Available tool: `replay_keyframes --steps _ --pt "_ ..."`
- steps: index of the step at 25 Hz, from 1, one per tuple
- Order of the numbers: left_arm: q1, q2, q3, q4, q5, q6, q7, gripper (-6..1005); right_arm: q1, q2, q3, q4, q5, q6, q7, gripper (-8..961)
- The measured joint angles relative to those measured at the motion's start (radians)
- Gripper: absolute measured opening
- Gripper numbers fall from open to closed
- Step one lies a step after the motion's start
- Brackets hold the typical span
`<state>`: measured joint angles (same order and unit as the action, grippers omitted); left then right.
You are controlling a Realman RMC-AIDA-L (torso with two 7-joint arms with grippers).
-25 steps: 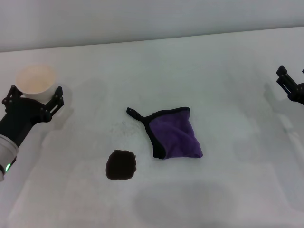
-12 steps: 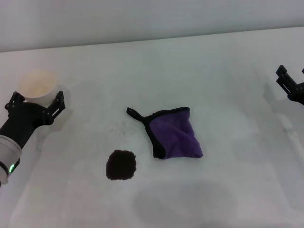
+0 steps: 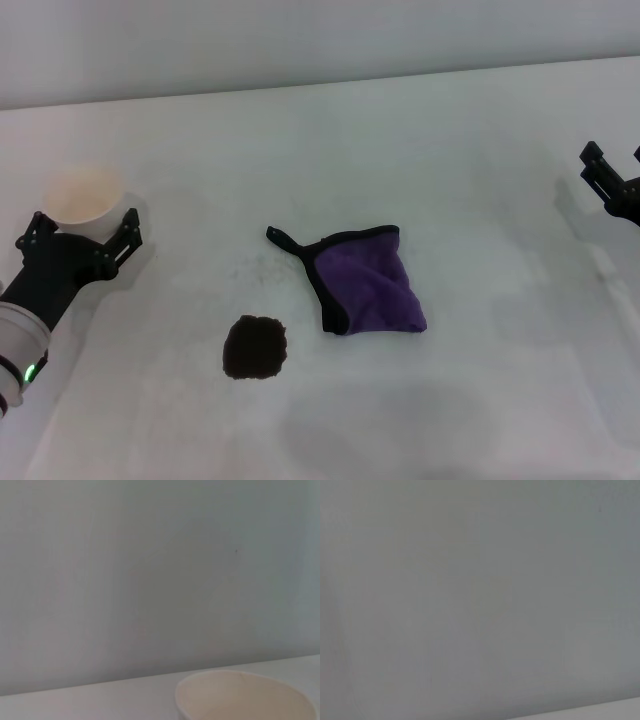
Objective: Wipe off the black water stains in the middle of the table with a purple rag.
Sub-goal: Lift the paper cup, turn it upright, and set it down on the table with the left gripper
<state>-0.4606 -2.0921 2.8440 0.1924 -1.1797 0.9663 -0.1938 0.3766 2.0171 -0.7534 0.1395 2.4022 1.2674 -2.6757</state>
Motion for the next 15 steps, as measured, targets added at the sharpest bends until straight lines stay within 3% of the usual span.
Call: replay_keyframes --steps 15 --pt "-0.001 0.000 0.000 0.029 0.003 -0.065 0.003 872 -0.011 0.001 -0.004 0.000 0.000 0.006 0.001 819"
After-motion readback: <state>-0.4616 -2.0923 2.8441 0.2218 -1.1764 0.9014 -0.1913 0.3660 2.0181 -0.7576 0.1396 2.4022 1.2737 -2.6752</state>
